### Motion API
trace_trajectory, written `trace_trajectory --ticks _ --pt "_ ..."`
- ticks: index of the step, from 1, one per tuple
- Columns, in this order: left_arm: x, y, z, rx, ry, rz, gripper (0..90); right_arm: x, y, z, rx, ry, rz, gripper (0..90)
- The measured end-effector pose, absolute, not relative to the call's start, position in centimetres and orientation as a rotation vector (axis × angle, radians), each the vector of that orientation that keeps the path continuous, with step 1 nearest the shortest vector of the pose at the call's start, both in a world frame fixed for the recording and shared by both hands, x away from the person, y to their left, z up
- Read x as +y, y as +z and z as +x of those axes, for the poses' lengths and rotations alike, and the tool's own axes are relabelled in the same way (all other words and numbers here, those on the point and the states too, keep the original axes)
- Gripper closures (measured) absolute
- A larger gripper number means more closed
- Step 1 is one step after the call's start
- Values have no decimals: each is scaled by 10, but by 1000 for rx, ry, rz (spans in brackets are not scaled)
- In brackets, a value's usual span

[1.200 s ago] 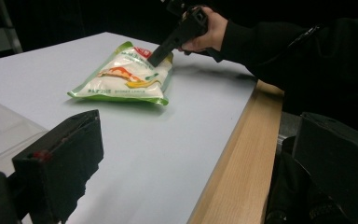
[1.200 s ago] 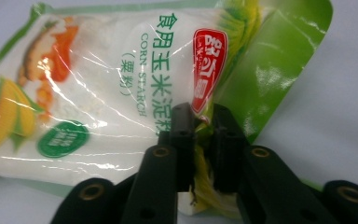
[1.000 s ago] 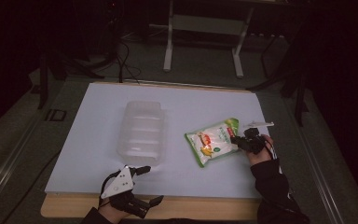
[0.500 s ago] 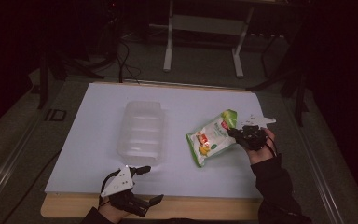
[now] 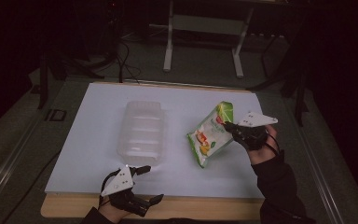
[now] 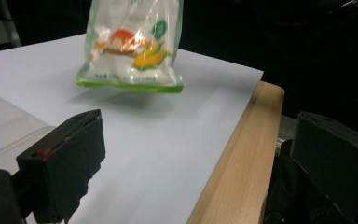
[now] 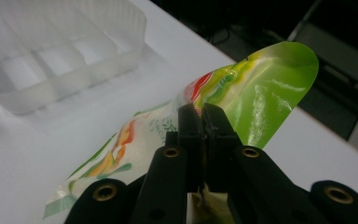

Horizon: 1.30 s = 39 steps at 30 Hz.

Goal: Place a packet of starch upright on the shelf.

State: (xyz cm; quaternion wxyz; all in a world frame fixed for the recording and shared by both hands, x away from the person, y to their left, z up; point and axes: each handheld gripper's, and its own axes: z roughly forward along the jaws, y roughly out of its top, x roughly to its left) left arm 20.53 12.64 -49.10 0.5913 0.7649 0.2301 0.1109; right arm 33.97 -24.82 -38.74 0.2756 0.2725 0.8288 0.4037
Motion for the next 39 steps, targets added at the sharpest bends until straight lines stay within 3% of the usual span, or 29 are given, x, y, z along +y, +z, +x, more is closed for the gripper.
trace_trajectory --ticks 14,26,33,39 --pt "126 -460 235 577 199 1752 33 -234 -362 302 2294 1153 467 874" --pt "99 -409 308 469 153 1829 29 -212 -352 272 2329 1204 320 874" --pt "88 -405 350 372 27 1858 32 -203 -347 265 2344 1220 265 874" --pt "72 -415 369 297 -187 1869 47 -195 -343 261 2354 1229 226 875"
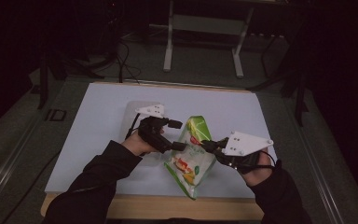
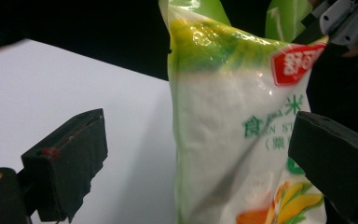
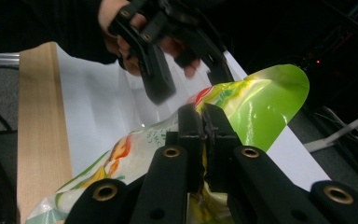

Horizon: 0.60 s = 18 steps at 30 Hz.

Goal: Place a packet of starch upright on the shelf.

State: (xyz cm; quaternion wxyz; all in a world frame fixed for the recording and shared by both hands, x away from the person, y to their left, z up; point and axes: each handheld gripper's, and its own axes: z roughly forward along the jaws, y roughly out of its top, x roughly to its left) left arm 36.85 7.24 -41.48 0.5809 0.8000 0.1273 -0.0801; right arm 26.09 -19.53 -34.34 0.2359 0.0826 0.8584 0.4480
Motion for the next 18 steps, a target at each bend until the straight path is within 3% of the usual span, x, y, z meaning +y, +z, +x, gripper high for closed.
trace_trajectory --ticks 4,8,10,12,14,18 --pt "57 -420 370 263 -258 1909 83 -192 -344 262 2364 1224 217 875" --pt "53 -419 366 218 -273 1915 343 -192 -347 265 2369 1200 228 875" --pt "53 -418 365 211 -273 1918 565 -196 -349 266 2363 1203 246 875" --pt "52 -416 363 194 -266 1935 690 -199 -349 267 2362 1219 266 875" --pt "49 -414 360 190 -246 1945 753 -201 -349 267 2363 1220 271 875" --pt "49 -409 356 205 -192 1944 797 -203 -348 267 2349 1230 280 874"
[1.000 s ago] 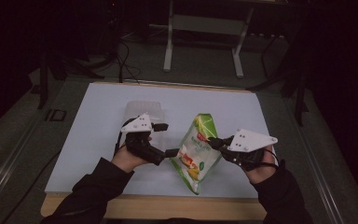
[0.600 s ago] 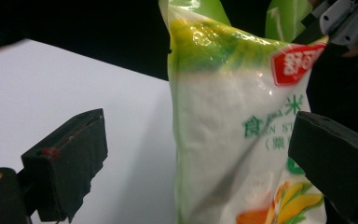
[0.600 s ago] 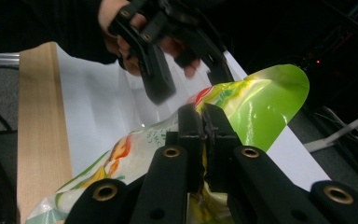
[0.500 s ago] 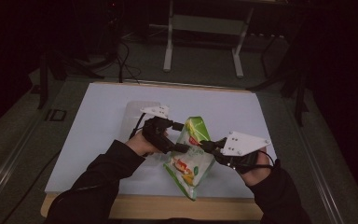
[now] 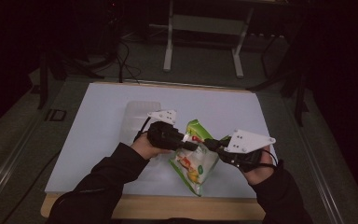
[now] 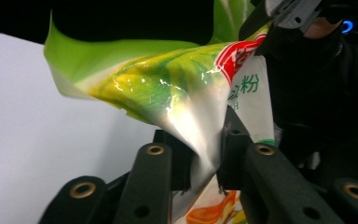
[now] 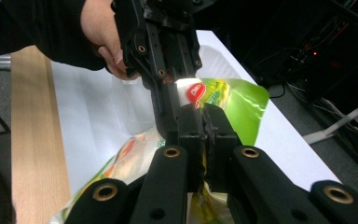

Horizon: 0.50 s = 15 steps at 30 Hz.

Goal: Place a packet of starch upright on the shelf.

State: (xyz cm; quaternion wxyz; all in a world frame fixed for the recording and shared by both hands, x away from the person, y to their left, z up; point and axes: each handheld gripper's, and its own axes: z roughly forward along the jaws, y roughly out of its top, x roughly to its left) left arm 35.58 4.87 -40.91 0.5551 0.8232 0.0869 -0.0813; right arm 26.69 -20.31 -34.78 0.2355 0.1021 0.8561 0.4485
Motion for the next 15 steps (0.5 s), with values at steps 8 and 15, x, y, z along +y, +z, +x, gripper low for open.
trace_trajectory --ticks 8,15 --pt "49 -398 348 243 -84 1947 810 -207 -347 270 2311 1278 307 872" --pt "49 -382 342 269 31 1935 816 -216 -338 274 2244 1416 374 805"
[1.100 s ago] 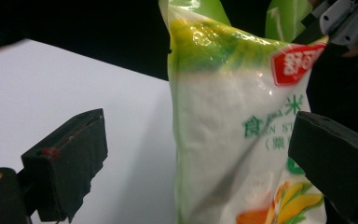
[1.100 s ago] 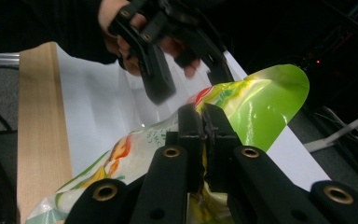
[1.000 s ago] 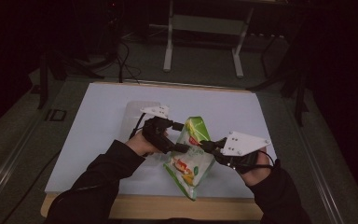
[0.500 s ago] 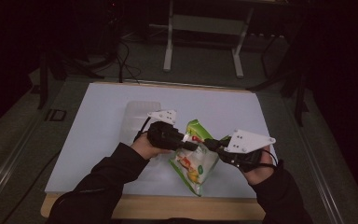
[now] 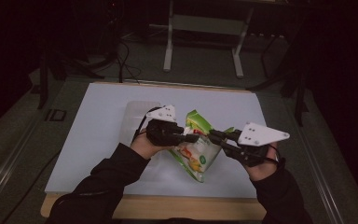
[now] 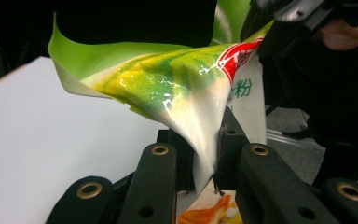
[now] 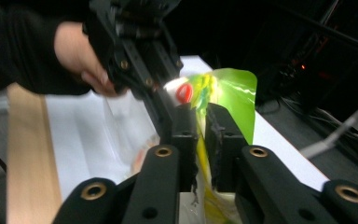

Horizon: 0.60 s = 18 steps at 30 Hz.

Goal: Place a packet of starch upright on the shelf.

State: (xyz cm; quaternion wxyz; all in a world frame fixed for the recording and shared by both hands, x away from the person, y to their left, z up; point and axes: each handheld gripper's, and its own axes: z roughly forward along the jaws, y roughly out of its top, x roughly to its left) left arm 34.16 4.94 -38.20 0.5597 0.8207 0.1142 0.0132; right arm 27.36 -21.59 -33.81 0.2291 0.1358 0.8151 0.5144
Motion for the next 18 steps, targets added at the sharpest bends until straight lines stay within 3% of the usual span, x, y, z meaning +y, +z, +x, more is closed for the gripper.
trace_trajectory --ticks 6,11,17,18 --pt "55 -371 337 309 129 1906 817 -239 -324 271 2094 1568 502 664" --pt "61 -361 331 343 204 1875 818 -257 -324 269 1998 1597 609 433" --pt "74 -349 322 368 307 1801 818 -275 -349 279 2019 1641 783 149" --pt "76 -347 320 374 330 1785 818 -277 -352 280 2028 1647 790 147"
